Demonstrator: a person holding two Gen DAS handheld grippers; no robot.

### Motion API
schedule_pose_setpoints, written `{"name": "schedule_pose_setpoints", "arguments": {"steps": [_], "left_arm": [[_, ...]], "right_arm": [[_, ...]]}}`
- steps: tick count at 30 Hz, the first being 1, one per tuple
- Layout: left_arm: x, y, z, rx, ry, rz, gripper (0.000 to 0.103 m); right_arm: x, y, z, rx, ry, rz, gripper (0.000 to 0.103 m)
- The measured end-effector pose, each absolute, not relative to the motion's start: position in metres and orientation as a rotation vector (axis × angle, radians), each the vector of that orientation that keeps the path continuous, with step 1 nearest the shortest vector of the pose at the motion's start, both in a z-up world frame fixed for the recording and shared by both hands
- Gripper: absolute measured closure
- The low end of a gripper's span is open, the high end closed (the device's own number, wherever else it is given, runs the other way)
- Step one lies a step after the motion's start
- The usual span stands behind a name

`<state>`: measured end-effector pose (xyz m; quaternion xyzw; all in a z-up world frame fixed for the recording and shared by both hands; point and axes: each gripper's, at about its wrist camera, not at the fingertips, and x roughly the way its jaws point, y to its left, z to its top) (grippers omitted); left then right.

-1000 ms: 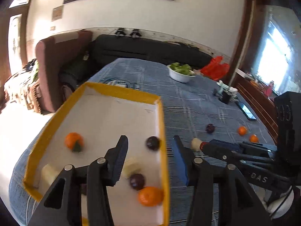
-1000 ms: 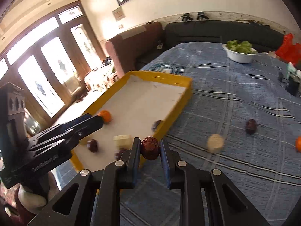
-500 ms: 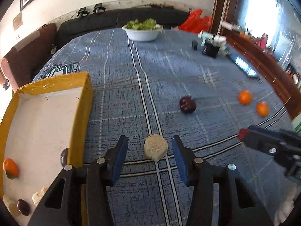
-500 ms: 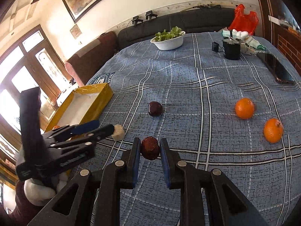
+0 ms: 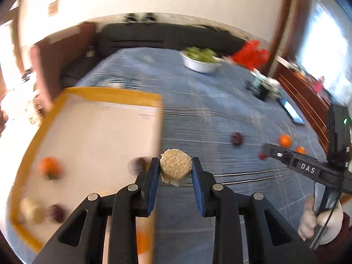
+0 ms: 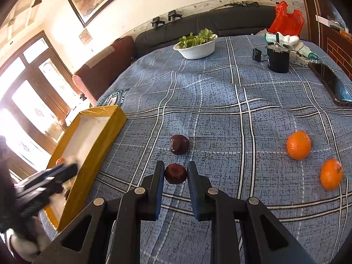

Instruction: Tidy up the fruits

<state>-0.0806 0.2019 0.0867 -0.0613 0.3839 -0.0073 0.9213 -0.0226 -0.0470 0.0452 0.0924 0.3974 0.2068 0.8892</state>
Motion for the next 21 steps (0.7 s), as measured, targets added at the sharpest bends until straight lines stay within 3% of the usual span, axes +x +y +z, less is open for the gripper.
{"name": "schedule_pose_setpoints", "arguments": {"steps": [9, 13, 16, 21], "left_arm": [[-0.111, 0.310, 0.050, -0.230, 0.917, 0.322, 0.073], [-0.121, 0.318, 0.052, -0.264, 0.916, 0.346, 0.054], [-0.130, 0.313, 0.068, -0.248, 0.860, 0.345, 0.036], [-0.148, 0.299, 0.099, -0.271, 0.752, 0.292, 0.032]], "right_arm": [[-0.032, -0.050, 0.034, 0.219, 0.857, 0.415, 0.079], [-0.043, -0.059, 0.036, 0.221, 0.855, 0.396, 0.079], [-0.052, -0.077, 0.042, 0.237, 0.832, 0.363, 0.072], [-0.072, -0.124, 0.051, 0.257, 0.787, 0.264, 0.064]]}}
